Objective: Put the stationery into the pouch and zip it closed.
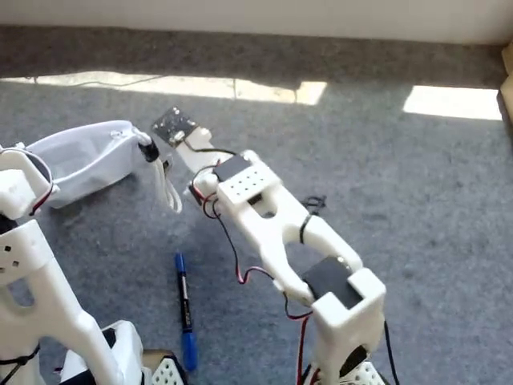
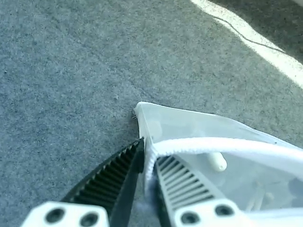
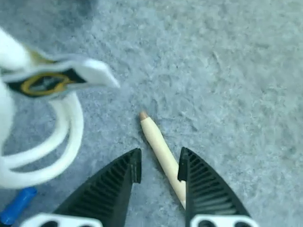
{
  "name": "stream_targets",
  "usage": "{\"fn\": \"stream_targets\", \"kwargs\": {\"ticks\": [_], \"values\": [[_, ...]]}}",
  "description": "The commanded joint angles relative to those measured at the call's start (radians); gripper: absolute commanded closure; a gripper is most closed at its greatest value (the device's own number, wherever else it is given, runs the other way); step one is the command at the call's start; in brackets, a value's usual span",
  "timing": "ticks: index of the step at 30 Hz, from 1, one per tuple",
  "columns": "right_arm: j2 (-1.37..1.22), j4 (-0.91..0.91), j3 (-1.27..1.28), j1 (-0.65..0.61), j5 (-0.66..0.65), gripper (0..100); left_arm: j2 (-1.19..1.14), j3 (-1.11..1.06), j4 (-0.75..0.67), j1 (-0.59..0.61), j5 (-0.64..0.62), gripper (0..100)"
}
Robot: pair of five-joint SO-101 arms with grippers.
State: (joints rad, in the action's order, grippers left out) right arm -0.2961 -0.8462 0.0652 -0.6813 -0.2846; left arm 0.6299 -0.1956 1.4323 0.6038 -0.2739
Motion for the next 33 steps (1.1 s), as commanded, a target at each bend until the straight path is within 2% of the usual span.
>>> {"fn": "stream_targets", "kwargs": {"ticks": [1, 4, 13, 18, 20, 29, 33], "values": [[-0.024, -0.005, -0.101, -0.013, -0.017, 87.5, 0.047, 0.013, -0.034, 0.008, 0.015, 99], [-0.074, -0.005, -0.127, -0.012, -0.063, 87.5, 0.047, 0.013, -0.032, 0.008, 0.015, 99], [-0.182, -0.005, -0.14, -0.008, -0.068, 88.2, 0.047, 0.013, -0.031, 0.008, 0.017, 99], [-0.211, -0.007, -0.14, -0.007, -0.097, 99.8, 0.047, 0.013, -0.031, 0.008, 0.017, 99], [-0.211, -0.008, -0.134, -0.005, -0.101, 99.1, 0.047, 0.013, -0.029, 0.008, 0.017, 99], [-0.189, -0.209, -0.202, 0.073, -0.083, 99.3, 0.047, 0.013, -0.029, 0.004, 0.017, 99], [-0.119, -0.291, -0.22, 0.11, 0.017, 99.3, 0.047, 0.018, -0.034, -0.001, 0.011, 99]]}}
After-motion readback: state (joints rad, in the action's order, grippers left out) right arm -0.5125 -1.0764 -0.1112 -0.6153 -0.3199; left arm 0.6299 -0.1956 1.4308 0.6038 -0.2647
